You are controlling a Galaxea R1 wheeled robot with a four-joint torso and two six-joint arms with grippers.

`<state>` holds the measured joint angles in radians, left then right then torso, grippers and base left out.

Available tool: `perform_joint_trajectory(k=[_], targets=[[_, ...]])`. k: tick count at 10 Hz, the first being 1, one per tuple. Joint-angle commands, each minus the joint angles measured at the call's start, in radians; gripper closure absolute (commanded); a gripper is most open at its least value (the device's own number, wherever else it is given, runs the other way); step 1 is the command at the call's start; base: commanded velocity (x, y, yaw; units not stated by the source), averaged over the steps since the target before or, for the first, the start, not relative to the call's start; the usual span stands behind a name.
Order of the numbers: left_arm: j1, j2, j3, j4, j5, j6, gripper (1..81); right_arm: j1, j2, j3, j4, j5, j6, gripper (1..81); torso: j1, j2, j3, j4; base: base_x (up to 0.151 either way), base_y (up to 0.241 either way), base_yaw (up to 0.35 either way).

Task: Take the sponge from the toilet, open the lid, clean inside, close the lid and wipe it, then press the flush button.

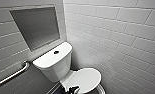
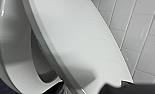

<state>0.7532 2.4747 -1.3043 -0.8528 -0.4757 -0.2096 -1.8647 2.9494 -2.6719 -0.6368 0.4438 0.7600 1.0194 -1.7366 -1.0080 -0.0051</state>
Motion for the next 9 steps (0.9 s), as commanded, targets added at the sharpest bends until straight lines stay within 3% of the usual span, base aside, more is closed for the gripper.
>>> perform_joint_trajectory(k=[1,6,9], targets=[[-0.185,-0.015,0.063,0.092,-0.027,0.004,1.0,-0.045,0.0,0.005,-0.029,-0.056,-0.001,81.1,0.0,0.0,-0.003,0.0,0.0,0.0,0.0],[-0.232,-0.064,0.052,0.05,-0.038,-0.022,1.0,-0.049,0.001,0.003,-0.029,-0.056,-0.002,81.1,0.0,-0.001,0.014,0.0,0.0,0.0,0.0],[-0.278,-0.146,0.042,0.064,-0.041,-0.096,1.0,-0.057,-0.002,0.005,-0.027,-0.054,0.002,81.1,0.0,-0.001,0.014,0.0,0.0,0.0,0.0]])
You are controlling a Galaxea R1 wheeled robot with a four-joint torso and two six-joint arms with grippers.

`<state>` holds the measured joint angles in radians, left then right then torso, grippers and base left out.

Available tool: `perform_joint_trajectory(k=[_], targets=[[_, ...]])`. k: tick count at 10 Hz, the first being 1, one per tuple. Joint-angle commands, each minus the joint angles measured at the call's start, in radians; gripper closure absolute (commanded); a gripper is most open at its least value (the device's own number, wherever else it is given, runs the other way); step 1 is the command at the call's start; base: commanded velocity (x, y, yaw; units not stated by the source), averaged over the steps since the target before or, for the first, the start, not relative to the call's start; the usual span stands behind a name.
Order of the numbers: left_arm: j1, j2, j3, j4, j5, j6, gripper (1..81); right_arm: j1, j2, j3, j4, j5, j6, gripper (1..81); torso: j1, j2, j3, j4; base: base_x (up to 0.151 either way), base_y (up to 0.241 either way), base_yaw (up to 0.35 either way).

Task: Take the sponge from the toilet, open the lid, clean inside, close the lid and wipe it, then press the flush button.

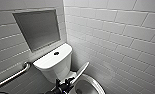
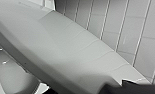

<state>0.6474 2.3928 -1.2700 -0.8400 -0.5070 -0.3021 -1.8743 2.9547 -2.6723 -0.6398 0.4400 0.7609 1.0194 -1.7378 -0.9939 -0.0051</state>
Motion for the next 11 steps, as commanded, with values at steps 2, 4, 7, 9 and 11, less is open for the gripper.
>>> perform_joint_trajectory(k=[2,4,7,9,11], targets=[[-0.188,-0.114,0.012,0.061,-0.011,-0.014,1.0,-0.052,-0.007,0.008,-0.024,-0.043,0.002,81.1,0.0,0.0,0.0,0.0,0.0,0.0,0.0],[-0.203,-0.186,0.02,0.09,-0.053,-0.069,1.0,-0.055,-0.009,0.005,-0.02,-0.034,0.002,81.1,0.0,0.0,0.0,0.0,0.0,0.0,0.0],[-0.2,-0.289,0.021,0.191,-0.127,-0.186,1.0,-0.058,-0.012,0.008,-0.02,-0.03,0.003,81.1,0.0,0.0,0.0,0.0,0.0,0.0,0.0],[-0.193,-0.325,0.021,0.194,-0.13,-0.184,1.0,-0.064,-0.012,0.008,-0.018,-0.026,0.002,81.1,0.0,0.0,0.0,-0.001,0.0,0.0,0.0],[-0.14,-0.354,0.021,0.239,-0.133,-0.186,1.0,-0.063,-0.013,0.008,-0.018,-0.012,0.002,81.1,0.0,0.0,0.0,-0.002,0.0,0.0,0.0]])
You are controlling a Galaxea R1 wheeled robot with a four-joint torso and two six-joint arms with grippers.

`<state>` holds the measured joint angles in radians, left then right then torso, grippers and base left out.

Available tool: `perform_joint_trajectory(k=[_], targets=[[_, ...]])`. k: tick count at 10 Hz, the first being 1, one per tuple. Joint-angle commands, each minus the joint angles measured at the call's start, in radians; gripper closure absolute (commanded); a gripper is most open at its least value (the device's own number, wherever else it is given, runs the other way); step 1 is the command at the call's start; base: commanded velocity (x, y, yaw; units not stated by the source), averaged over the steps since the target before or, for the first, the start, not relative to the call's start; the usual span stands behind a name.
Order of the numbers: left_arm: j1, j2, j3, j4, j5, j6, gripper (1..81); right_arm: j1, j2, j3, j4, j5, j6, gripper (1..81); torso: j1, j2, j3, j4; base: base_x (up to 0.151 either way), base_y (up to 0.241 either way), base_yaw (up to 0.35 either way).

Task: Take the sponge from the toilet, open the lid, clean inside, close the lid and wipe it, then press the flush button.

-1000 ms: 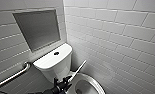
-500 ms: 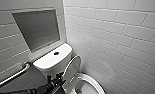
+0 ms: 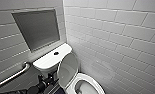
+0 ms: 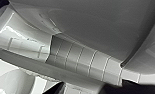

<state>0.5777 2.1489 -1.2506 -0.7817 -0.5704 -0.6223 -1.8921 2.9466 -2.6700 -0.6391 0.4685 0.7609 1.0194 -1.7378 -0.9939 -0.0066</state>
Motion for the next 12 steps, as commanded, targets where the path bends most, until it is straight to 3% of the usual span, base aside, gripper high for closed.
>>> perform_joint_trajectory(k=[1,5,6,8,10,11,12], targets=[[-0.042,-0.138,0.013,0.194,-0.068,0.135,1.0,-0.046,-0.004,0.006,-0.02,-0.041,0.002,81.1,0.0,0.0,0.0,0.0,0.0,0.0,0.0],[0.089,-0.222,0.065,0.317,-0.06,0.131,1.0,-0.045,-0.005,0.007,-0.022,-0.042,-0.002,81.1,0.0,0.0,0.0,0.0,0.0,0.0,0.0],[0.123,-0.216,0.082,0.425,0.008,0.133,1.0,-0.042,-0.007,0.003,-0.016,-0.041,-0.002,81.1,0.0,0.0,0.0,0.0,0.0,0.0,0.0],[0.191,-0.176,0.068,0.718,0.283,0.133,1.0,-0.032,-0.027,0.007,-0.017,-0.009,0.0,81.1,0.0,0.0,0.0,0.0,0.0,0.0,0.0],[0.269,-0.114,0.053,1.012,0.68,0.135,1.0,-0.023,-0.051,0.001,-0.024,0.036,-0.003,81.1,0.0,0.0,0.0,0.0,0.0,0.0,0.0],[0.34,-0.073,0.051,1.099,0.837,0.153,1.0,-0.02,-0.069,0.006,-0.025,0.042,-0.003,81.1,0.0,0.0,0.0,0.0,0.0,0.0,0.0],[0.403,-0.055,0.033,1.166,0.874,0.168,1.0,-0.017,-0.087,0.003,-0.024,0.074,-0.003,81.1,0.0,0.0,0.001,0.0,0.0,0.0,0.0]])
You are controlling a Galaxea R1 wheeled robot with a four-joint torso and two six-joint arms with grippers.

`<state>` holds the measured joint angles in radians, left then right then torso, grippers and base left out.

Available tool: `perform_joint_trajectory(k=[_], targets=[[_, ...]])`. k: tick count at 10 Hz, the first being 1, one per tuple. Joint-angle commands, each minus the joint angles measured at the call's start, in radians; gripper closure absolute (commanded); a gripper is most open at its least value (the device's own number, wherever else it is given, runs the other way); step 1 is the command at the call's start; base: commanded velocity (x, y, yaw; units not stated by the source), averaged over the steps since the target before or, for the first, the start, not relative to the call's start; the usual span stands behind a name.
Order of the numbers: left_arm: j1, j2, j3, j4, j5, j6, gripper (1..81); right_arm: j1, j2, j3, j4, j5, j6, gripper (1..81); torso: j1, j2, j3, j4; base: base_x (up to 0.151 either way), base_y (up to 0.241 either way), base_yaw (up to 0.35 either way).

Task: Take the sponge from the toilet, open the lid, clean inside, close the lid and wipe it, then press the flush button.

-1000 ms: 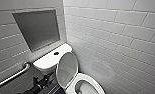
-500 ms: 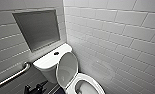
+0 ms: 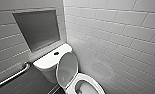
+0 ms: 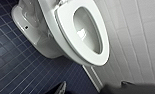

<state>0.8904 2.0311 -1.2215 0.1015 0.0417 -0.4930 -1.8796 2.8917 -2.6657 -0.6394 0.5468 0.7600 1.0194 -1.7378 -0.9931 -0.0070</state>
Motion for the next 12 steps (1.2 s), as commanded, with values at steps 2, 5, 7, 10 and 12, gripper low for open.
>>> perform_joint_trajectory(k=[2,5,7,10,12], targets=[[0.238,0.094,-0.062,0.388,0.205,0.042,1.0,-0.014,-0.05,-0.003,-0.023,0.059,-0.001,81.1,0.0,0.0,0.0,0.0,0.0,0.0,0.0],[0.393,0.186,-0.225,0.508,0.121,0.042,1.0,-0.002,-0.061,-0.003,-0.023,0.059,0.002,81.1,0.0,0.0,0.0,0.0,0.0,0.0,0.0],[0.439,0.232,-0.28,0.514,0.119,0.048,1.0,0.013,-0.059,0.003,-0.025,0.059,0.002,81.1,0.0,0.0,0.001,0.0,0.0,0.0,0.0],[0.482,0.292,-0.357,0.518,0.119,0.079,1.0,0.026,-0.056,0.012,-0.026,0.059,0.002,81.1,-0.069,0.106,0.002,0.0,0.0,0.0,0.0],[0.514,0.353,-0.452,0.518,0.119,0.083,1.0,0.026,-0.056,0.008,-0.028,0.058,0.002,81.1,-0.106,0.163,0.002,0.0,0.0,0.0,0.0]])
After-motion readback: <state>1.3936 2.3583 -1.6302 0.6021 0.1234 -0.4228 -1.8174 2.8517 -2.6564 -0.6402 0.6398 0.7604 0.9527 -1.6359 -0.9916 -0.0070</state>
